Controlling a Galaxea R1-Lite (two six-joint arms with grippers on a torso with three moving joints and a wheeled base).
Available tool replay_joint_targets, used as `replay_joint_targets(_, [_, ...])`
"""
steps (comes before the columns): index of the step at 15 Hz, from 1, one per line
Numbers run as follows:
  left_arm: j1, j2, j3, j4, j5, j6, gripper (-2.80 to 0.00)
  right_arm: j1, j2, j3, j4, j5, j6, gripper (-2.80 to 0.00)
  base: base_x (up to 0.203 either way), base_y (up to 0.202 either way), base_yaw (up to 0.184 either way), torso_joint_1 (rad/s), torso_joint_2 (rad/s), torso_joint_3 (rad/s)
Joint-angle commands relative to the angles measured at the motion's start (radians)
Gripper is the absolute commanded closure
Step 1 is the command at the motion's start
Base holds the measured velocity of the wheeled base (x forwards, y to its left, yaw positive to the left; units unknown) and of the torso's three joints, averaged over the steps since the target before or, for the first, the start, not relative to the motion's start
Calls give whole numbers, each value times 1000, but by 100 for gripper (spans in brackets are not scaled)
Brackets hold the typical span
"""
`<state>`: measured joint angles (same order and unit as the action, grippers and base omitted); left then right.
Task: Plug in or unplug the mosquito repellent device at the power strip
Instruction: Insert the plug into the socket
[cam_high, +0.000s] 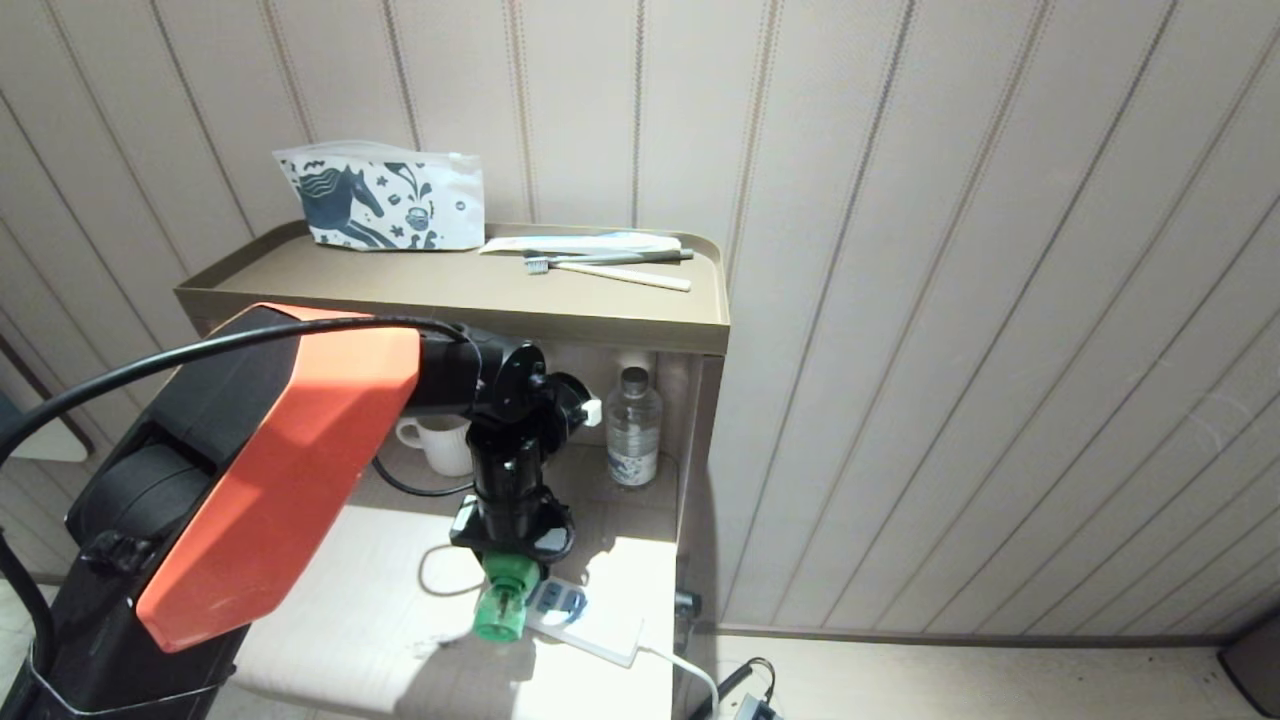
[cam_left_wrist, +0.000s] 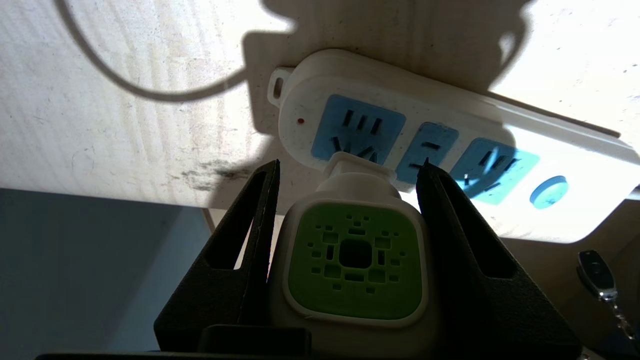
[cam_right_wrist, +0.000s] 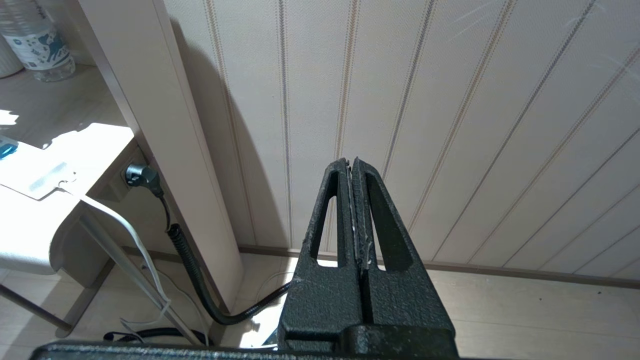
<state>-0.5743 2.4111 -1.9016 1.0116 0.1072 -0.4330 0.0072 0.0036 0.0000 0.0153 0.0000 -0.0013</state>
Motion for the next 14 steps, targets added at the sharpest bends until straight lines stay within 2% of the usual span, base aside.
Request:
replay_joint_targets(1, [1, -1, -10, 4, 0, -3, 0, 0, 1, 0, 0, 0, 0, 0, 0, 0, 0, 0, 0, 0])
replay_joint_targets(11, [1, 6, -11, -8, 3, -4, 0, 0, 1, 0, 0, 0, 0, 0, 0, 0, 0, 0, 0, 0])
replay_joint_targets(14, [-1, 10, -11, -32, 2, -37, 0, 0, 1, 0, 0, 0, 0, 0, 0, 0, 0, 0, 0, 0])
